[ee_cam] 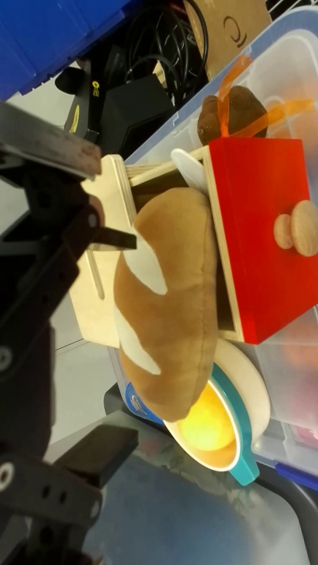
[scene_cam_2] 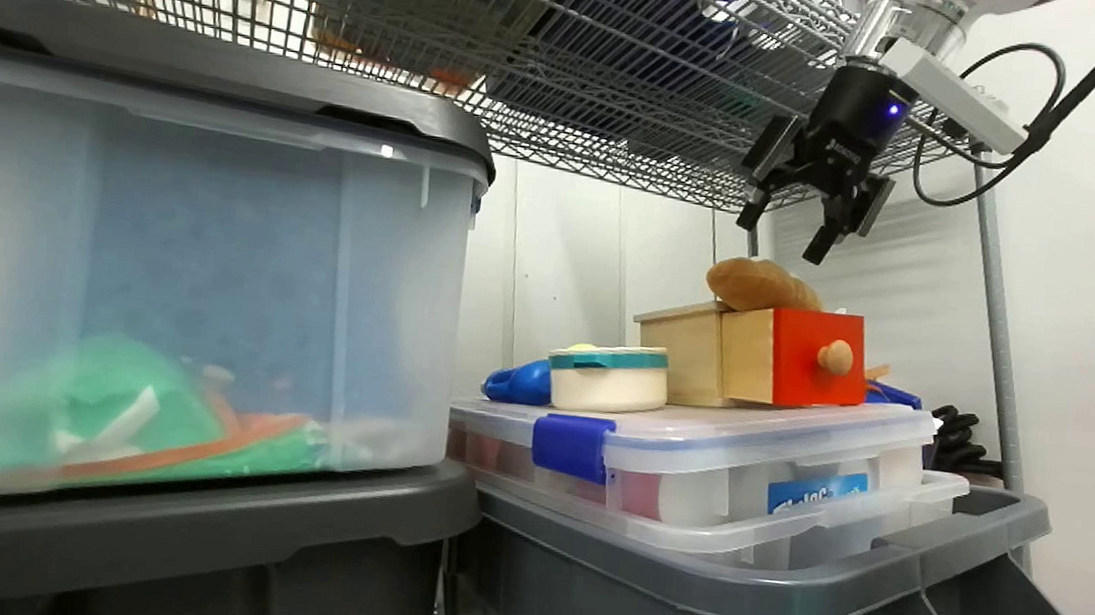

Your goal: Put the bread plushy in the drawer

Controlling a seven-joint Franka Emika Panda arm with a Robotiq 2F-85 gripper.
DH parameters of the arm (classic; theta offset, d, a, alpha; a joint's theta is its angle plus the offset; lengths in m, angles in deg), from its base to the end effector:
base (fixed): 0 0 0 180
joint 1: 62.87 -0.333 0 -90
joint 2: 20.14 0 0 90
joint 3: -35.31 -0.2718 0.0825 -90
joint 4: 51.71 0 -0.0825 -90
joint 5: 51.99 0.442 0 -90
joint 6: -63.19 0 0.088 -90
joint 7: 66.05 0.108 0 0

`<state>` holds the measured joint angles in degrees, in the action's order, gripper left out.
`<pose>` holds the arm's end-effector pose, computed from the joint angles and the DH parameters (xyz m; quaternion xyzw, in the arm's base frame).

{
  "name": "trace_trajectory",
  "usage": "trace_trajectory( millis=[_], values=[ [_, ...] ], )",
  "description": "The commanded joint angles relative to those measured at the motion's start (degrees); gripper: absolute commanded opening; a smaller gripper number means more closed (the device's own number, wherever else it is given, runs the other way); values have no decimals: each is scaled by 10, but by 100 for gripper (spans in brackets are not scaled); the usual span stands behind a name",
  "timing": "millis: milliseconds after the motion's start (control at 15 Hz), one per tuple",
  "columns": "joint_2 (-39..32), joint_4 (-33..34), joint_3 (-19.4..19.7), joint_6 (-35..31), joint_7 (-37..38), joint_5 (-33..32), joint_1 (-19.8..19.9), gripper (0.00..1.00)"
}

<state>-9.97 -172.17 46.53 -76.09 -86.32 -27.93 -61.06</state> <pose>0.5903 -0.1386 0.4856 -0.9502 0.0621 -0.2845 0.1107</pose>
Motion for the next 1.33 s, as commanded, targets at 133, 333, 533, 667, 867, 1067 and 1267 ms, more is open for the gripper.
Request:
trace_trajectory(
  millis=[133,333,533,667,867,1067,1267],
  values=[
    [2,2,-3,14,0,-5,5,100],
    [2,-4,-6,14,4,-12,5,100],
    [-3,-5,-3,17,0,-7,6,100],
    [-8,-6,-1,17,-1,-5,8,100],
    [-15,-6,1,17,-2,-3,12,100],
    [-20,-3,1,19,-3,-3,18,100],
    [-19,-3,0,21,-2,-2,21,100]
  ],
)
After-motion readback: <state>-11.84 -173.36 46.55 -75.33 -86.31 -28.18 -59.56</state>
